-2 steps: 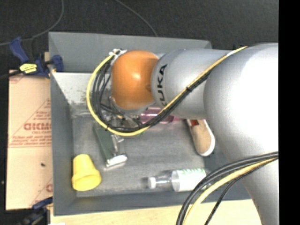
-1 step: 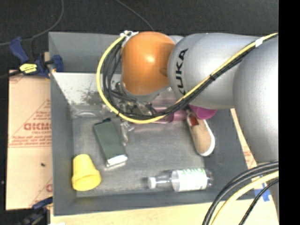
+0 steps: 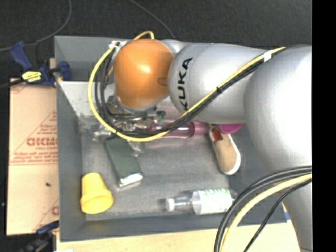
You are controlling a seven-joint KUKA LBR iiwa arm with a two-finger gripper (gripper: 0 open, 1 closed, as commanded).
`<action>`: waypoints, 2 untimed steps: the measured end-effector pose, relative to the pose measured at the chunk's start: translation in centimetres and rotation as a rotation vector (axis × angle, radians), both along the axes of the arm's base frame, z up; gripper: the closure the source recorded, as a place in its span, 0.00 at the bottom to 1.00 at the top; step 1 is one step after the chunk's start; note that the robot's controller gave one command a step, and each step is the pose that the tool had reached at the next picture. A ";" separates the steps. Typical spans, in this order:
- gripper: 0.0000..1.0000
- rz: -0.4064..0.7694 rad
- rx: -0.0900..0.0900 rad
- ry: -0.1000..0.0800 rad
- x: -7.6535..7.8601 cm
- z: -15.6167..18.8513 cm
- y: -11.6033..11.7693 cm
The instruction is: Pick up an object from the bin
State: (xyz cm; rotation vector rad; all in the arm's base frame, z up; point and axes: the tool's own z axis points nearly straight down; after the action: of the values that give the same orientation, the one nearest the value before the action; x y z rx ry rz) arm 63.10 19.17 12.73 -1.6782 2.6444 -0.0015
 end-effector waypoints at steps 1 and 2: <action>0.00 -0.055 0.007 -0.012 -4.7 -5.5 -6.7; 1.00 0.436 -0.001 -0.012 -4.0 -5.5 -4.2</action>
Offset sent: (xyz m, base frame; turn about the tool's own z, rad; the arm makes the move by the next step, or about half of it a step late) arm -0.0421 -0.0422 -0.0573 -0.4399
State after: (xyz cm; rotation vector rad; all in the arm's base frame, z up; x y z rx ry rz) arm 59.14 14.96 7.20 -2.2039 2.2116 -0.0093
